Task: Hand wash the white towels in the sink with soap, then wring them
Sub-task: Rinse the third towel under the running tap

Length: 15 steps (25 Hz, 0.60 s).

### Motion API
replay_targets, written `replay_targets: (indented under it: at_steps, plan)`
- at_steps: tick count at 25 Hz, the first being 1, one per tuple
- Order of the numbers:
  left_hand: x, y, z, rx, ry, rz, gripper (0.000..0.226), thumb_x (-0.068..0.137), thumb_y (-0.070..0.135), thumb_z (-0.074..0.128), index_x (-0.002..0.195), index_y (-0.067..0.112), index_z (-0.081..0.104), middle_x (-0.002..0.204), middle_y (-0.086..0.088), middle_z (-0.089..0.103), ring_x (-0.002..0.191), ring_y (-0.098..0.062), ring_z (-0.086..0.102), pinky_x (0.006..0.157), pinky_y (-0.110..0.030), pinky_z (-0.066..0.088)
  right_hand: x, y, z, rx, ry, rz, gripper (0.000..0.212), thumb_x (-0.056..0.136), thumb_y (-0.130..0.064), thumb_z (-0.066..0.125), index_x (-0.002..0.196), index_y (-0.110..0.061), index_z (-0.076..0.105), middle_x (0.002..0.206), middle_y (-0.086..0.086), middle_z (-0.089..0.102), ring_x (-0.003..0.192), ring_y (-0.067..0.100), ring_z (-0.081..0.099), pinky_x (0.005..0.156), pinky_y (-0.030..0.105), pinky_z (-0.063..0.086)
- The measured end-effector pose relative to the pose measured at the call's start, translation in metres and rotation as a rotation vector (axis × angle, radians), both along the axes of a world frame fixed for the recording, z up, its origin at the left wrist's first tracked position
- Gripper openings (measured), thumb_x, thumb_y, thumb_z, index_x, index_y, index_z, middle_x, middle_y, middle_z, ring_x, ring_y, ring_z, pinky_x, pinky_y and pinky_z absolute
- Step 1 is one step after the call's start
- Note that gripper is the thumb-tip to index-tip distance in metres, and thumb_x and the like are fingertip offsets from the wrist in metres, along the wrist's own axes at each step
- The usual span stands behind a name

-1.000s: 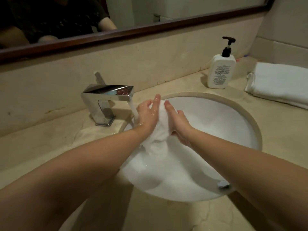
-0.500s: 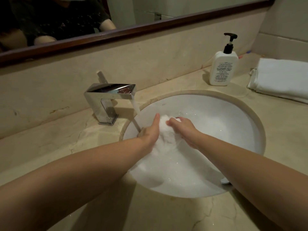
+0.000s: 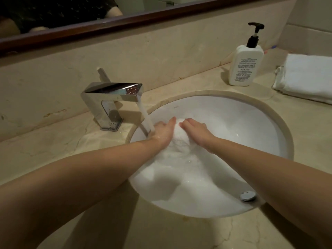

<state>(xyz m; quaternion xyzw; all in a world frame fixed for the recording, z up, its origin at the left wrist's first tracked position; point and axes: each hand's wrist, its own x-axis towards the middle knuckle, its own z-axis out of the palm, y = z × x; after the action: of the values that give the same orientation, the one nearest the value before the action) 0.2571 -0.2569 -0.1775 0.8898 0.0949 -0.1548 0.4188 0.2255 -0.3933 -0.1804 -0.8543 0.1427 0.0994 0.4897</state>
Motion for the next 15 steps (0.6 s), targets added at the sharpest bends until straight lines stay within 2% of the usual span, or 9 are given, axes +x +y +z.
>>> replay_targets:
  at_steps: [2,4,6,8,9,12,15]
  plan:
    - [0.000,-0.004,-0.007,0.117,0.009,-0.063,0.082,0.089,0.082,0.021,0.132,0.022,0.058,0.136,-0.013,0.059,0.127,-0.039,0.054,0.111,-0.046,0.040,0.001,0.001,-0.002,-0.170,-0.039,0.035,0.053,0.095,-0.048,0.037,0.136,-0.017,0.051,0.144,0.006,0.042,0.134,0.025,0.034,0.106,0.040,0.034]
    - [-0.003,-0.009,-0.014,0.158,-0.027,-0.086,0.090,0.091,0.081,0.009,0.132,0.020,0.062,0.137,-0.016,0.057,0.127,-0.039,0.053,0.112,-0.048,0.037,0.002,0.003,-0.002,-0.177,-0.140,0.033,0.045,0.098,-0.044,0.040,0.128,-0.011,0.051,0.144,0.005,0.039,0.125,0.023,0.043,0.098,0.035,0.036]
    - [-0.008,-0.012,-0.016,0.047,-0.039,-0.038,0.089,0.093,0.079,0.010,0.141,0.021,0.057,0.143,-0.013,0.051,0.132,-0.037,0.050,0.115,-0.047,0.035,0.003,0.006,-0.005,-0.018,-0.144,0.006,0.058,0.098,-0.059,0.042,0.137,-0.015,0.043,0.145,0.003,0.042,0.122,0.022,0.049,0.096,0.034,0.037]
    - [-0.010,-0.015,-0.016,-0.131,-0.056,0.030,0.084,0.092,0.081,0.012,0.147,0.030,0.049,0.152,-0.004,0.047,0.141,-0.032,0.044,0.118,-0.045,0.030,0.004,0.010,-0.011,0.102,-0.102,-0.002,0.073,0.095,-0.071,0.037,0.151,-0.025,0.029,0.155,0.003,0.037,0.136,0.023,0.044,0.108,0.037,0.034]
    - [-0.013,-0.018,-0.017,-0.201,-0.063,0.059,0.077,0.095,0.078,0.015,0.148,0.032,0.047,0.155,0.000,0.045,0.143,-0.029,0.042,0.118,-0.043,0.027,0.004,0.010,-0.015,0.103,-0.099,0.009,0.073,0.095,-0.071,0.035,0.154,-0.029,0.026,0.158,0.002,0.035,0.141,0.024,0.040,0.113,0.038,0.031]
    - [-0.010,-0.027,-0.027,-0.286,-0.051,0.116,0.069,0.099,0.072,0.021,0.149,0.032,0.049,0.158,0.001,0.043,0.146,-0.025,0.038,0.121,-0.042,0.023,0.003,0.010,-0.023,0.107,-0.126,-0.036,0.060,0.101,-0.063,0.032,0.153,-0.033,0.032,0.153,0.000,0.045,0.139,0.024,0.043,0.111,0.036,0.031]
    - [-0.004,-0.036,-0.039,-0.290,-0.075,0.176,0.072,0.100,0.071,0.025,0.136,0.023,0.064,0.143,-0.006,0.058,0.137,-0.027,0.050,0.120,-0.043,0.031,0.009,0.010,-0.031,0.074,-0.146,-0.100,0.054,0.101,-0.062,0.033,0.142,-0.031,0.049,0.137,0.001,0.060,0.125,0.024,0.055,0.104,0.036,0.040]
